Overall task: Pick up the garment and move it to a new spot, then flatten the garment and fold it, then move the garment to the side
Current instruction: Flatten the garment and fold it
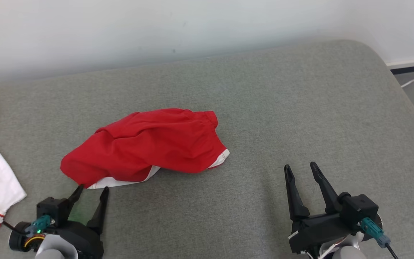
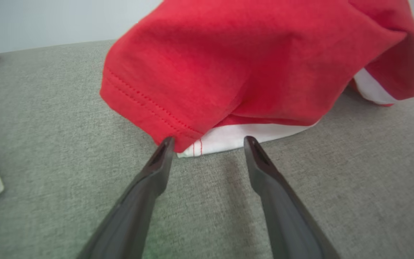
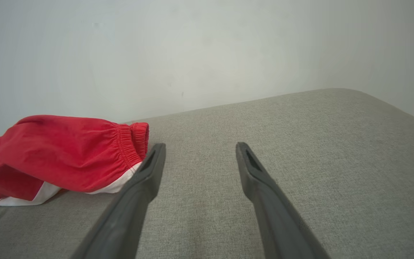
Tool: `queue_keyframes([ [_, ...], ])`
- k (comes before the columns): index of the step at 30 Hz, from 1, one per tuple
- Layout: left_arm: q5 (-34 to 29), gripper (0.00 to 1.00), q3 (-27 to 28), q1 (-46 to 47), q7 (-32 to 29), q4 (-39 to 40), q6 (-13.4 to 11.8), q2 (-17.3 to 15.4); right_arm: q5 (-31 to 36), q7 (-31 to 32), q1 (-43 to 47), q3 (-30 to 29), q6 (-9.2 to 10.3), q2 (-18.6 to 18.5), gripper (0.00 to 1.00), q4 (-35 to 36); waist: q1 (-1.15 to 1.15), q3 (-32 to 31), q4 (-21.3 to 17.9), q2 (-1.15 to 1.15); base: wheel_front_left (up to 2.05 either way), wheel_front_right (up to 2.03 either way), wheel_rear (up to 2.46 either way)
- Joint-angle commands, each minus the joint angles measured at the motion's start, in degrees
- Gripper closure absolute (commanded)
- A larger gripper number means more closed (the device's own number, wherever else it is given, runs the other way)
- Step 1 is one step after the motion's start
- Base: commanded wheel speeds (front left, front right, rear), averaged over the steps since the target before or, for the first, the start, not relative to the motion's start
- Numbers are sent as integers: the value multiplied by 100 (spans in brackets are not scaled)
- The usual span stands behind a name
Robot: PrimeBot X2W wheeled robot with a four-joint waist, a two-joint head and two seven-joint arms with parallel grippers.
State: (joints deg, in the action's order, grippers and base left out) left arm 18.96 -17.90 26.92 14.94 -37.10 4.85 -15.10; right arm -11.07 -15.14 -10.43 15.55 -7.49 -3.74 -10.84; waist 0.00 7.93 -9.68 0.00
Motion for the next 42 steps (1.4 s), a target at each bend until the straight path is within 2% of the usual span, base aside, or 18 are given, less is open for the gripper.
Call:
queue_keyframes([
  [1, -40, 0, 10, 62, 28, -75, 11, -38, -30, -11, -57, 10, 0, -1, 0, 2, 0, 79, -89, 0, 0, 0, 0],
  [7, -50, 0, 102, 263, 29, -442, 63, -10, -16, -11, -69, 23, 0, 8, 0, 4, 0, 136, -163, 0, 0, 0, 0],
  [11, -92, 0, 309, 329, 29, -525, -67, 23, -1, -11, -95, 8, 0, 18, 0, -7, 0, 163, -188, 0, 0, 0, 0],
  [19, -112, 0, 206, 376, 23, -838, 109, 152, 33, -11, -117, -4, 0, 34, 0, -29, 0, 164, -148, 0, 0, 0, 0],
  [20, -130, 60, 203, 400, 22, -873, 112, 160, 29, -11, -118, 2, 0, 36, 0, -27, 0, 163, -143, 0, 0, 0, 0],
  [21, -146, 95, 208, 424, 22, -893, 119, 161, 30, -11, -117, 15, 0, 38, 0, -23, 0, 161, -142, 0, 0, 0, 0],
  [22, -164, 100, 225, 442, 22, -911, 121, 163, 32, -11, -113, 22, 0, 40, 0, -21, 0, 158, -141, 0, 0, 0, 0],
  [31, -234, 100, 382, 282, 23, -800, 133, 215, 25, -11, -35, 0, 0, 46, 0, -62, 0, 39, -84, 0, 0, 0, 0],
  [42, -270, 100, 384, -734, 28, 367, 132, 389, -34, -11, 252, -79, 0, 48, 0, -116, 0, -361, 326, 0, 0, 0, 0],
])
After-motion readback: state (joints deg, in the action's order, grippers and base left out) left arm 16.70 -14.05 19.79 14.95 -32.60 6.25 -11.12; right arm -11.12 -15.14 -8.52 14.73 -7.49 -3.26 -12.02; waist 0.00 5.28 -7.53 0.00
